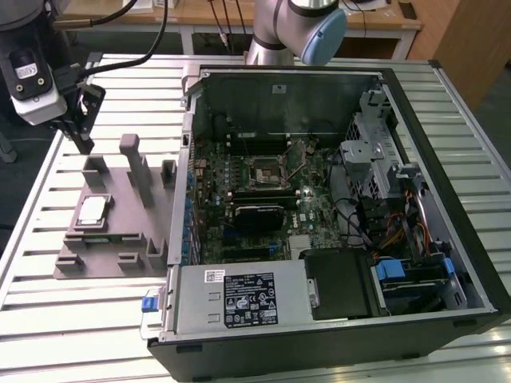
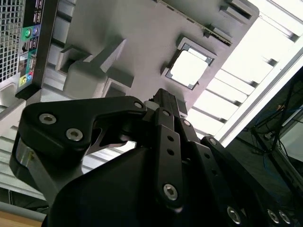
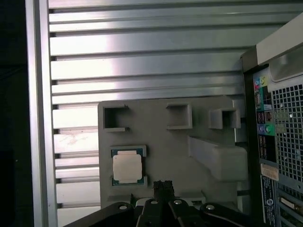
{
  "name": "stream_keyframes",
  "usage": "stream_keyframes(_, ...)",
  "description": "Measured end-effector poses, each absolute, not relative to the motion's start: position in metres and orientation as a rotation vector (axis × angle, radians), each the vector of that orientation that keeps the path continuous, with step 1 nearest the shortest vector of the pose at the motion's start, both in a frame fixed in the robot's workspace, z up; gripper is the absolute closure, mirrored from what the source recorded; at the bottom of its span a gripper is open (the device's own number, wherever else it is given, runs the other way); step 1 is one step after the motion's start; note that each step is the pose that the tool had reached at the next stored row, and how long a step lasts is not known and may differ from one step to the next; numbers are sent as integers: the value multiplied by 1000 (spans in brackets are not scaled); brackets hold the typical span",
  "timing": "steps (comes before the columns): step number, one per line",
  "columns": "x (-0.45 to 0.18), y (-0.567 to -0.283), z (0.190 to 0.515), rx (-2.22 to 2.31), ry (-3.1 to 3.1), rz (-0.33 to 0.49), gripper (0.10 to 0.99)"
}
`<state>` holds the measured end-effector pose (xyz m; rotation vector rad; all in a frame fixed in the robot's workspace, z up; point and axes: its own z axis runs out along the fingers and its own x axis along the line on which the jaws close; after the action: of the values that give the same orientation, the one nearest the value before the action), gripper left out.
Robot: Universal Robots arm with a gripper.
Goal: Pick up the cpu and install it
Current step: 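Reach for the cpu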
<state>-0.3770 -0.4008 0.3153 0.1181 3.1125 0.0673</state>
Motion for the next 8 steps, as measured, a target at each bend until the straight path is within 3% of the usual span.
stream_keyframes(8,-387,-402,307,118,3112,67,980)
